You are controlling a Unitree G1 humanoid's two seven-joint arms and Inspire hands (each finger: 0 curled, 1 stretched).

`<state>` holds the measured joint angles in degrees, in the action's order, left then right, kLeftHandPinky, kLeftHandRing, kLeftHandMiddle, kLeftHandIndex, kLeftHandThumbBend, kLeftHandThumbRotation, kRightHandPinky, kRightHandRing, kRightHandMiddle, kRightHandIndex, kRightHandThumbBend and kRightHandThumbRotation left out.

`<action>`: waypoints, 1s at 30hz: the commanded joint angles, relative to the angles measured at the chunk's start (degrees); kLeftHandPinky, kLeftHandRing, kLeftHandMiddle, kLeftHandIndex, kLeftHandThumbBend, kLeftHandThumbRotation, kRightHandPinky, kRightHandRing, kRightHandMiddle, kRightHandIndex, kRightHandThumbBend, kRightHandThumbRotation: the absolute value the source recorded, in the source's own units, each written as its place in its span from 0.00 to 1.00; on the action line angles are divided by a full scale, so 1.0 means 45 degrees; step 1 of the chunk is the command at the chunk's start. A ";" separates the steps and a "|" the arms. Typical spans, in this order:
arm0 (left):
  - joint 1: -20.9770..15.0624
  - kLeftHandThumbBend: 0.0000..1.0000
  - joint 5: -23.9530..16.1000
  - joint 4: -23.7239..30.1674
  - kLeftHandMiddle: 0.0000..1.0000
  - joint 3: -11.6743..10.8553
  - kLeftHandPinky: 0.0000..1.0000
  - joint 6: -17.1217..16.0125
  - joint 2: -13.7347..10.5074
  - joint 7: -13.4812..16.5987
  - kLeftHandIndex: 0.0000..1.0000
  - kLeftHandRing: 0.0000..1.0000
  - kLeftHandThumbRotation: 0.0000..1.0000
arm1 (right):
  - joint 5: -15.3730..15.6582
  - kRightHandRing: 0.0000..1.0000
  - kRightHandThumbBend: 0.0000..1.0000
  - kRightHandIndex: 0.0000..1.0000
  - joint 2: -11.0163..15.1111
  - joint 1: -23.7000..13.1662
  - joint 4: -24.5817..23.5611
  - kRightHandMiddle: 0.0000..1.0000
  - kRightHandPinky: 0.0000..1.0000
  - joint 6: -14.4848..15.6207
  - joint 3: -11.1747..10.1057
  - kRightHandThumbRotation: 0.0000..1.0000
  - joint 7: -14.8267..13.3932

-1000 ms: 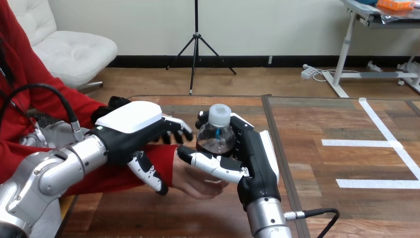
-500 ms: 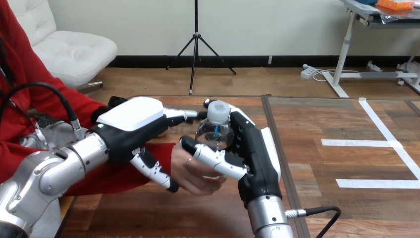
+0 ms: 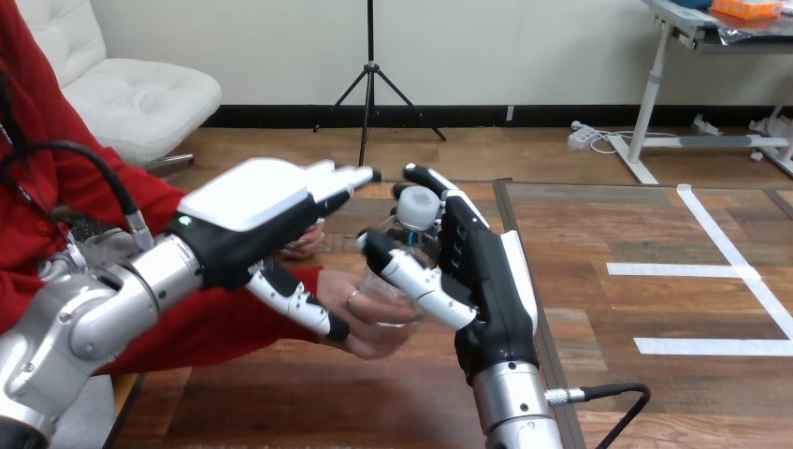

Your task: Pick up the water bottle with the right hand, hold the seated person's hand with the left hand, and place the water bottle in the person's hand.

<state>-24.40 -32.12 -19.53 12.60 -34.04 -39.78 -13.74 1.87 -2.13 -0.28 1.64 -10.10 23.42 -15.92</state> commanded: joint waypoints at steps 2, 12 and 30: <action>0.0130 1.00 0.0078 0.0601 1.00 -0.0459 0.98 -0.0012 -0.0277 0.0335 1.00 1.00 0.47 | -0.0005 0.88 1.00 0.90 -0.1079 -0.0862 -0.0648 0.90 0.83 -0.0378 -0.0331 0.64 0.0213; 0.0556 1.00 0.0624 0.0470 1.00 -0.0765 0.99 -0.0485 -0.0236 0.0560 1.00 1.00 0.53 | -0.0334 0.96 1.00 0.98 -0.0672 -0.0751 -0.0666 0.98 0.90 -0.0640 -0.0782 0.69 0.1149; 0.1085 1.00 0.1067 -0.0055 1.00 -0.1133 0.97 -0.1484 -0.0012 0.1575 1.00 1.00 0.56 | -0.0768 0.99 1.00 1.00 -0.0460 -0.0646 -0.0156 1.00 0.94 -0.1208 -0.1728 0.71 0.2216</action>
<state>-18.35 -28.93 -19.31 10.18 -40.18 -40.30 -9.08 -1.62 -2.32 -0.28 1.65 -13.66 17.72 -6.34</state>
